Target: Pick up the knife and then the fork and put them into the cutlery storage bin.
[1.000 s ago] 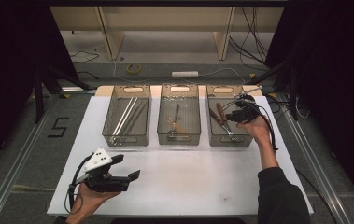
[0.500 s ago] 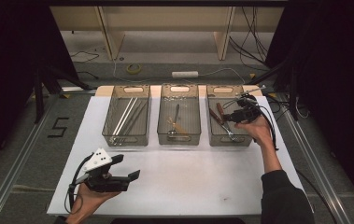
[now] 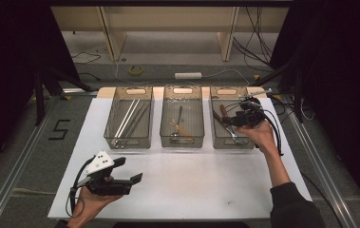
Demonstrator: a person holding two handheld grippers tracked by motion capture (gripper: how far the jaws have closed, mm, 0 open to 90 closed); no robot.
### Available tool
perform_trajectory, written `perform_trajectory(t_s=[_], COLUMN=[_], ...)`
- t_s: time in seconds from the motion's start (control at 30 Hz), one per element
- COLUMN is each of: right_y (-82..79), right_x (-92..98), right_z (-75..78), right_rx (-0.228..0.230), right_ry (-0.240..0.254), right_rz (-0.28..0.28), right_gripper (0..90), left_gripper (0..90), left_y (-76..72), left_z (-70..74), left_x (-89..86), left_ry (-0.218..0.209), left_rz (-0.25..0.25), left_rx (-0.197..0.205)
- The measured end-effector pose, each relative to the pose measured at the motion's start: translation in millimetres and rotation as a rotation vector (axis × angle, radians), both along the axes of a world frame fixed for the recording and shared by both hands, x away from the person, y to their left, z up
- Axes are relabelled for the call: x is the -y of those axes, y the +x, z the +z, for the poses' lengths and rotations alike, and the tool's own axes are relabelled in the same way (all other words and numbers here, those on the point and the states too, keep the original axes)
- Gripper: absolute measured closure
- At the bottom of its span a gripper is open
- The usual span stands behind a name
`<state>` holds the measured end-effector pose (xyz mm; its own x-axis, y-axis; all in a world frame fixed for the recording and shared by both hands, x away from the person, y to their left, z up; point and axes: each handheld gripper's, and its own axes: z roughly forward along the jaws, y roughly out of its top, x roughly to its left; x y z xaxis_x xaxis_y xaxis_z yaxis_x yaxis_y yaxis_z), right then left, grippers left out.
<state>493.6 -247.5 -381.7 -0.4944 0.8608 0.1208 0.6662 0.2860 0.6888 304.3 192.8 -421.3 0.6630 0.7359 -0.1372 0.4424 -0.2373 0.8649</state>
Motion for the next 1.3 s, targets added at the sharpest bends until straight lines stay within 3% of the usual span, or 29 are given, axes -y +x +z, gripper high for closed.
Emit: perform_trajectory(t_s=[0.27,0.8,0.97,1.3], right_y=[-17.2,-48.9,-61.1,-77.9], right_x=[-3.3,-11.1,-10.6,-11.6], right_z=[4.4,3.9,1.6,-0.4], right_rx=[0.043,0.12,0.155,0.175], right_ry=[0.051,0.092,0.161,0.199], right_rz=[0.014,0.041,0.042,0.083], right_gripper=[29.5,24.7,24.5,24.3], left_gripper=[15.6,15.6,15.6,15.6], left_y=[0.3,0.8,1.1,1.3], left_z=[-0.2,-0.6,-0.8,-0.5], left_x=[0.1,0.5,1.0,1.2], left_ry=[0.002,-0.004,-0.008,-0.009], left_rz=[0.0,0.005,0.005,0.003], left_rx=[0.001,-0.006,-0.009,-0.01])
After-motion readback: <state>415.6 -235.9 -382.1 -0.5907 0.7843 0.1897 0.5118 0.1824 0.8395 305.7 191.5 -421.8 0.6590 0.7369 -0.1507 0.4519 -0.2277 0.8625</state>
